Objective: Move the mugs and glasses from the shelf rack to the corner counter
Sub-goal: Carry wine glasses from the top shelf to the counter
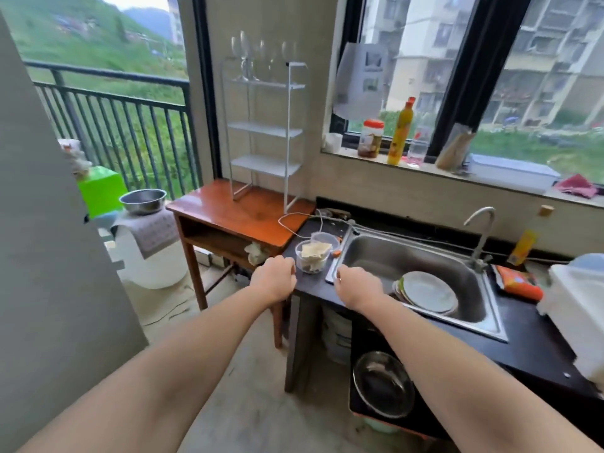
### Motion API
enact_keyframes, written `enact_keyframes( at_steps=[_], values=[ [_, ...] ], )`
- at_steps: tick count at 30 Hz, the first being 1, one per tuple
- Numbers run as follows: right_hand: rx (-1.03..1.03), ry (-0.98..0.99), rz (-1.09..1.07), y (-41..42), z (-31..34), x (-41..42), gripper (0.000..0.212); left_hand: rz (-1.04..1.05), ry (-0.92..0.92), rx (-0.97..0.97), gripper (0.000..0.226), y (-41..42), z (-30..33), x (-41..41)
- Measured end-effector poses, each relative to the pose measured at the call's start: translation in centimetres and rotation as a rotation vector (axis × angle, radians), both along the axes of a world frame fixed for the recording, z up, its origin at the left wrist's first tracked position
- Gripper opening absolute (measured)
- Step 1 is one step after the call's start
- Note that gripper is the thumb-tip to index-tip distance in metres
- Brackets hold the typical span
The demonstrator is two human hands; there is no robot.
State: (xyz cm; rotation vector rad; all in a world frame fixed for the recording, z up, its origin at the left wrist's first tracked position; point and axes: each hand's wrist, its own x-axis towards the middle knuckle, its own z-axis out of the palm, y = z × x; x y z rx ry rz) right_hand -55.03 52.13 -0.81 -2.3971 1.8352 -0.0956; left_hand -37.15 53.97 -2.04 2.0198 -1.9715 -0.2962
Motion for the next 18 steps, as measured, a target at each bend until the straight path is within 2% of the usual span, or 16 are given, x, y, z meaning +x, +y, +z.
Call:
enact_keyframes(
  at_steps=[9, 18],
  values=[
    [0.000, 0.058, 0.186, -14.6, 1.6, 13.4, 0.029, 0.185, 0.049, 0.034, 0.023, -10.6, 1.6, 13.0],
    [-0.080, -0.061, 0.131, -25.8, 4.9, 25.7, 0.031, 0.139, 0.066, -0.074, 0.020, -22.5, 4.1, 25.3]
  ],
)
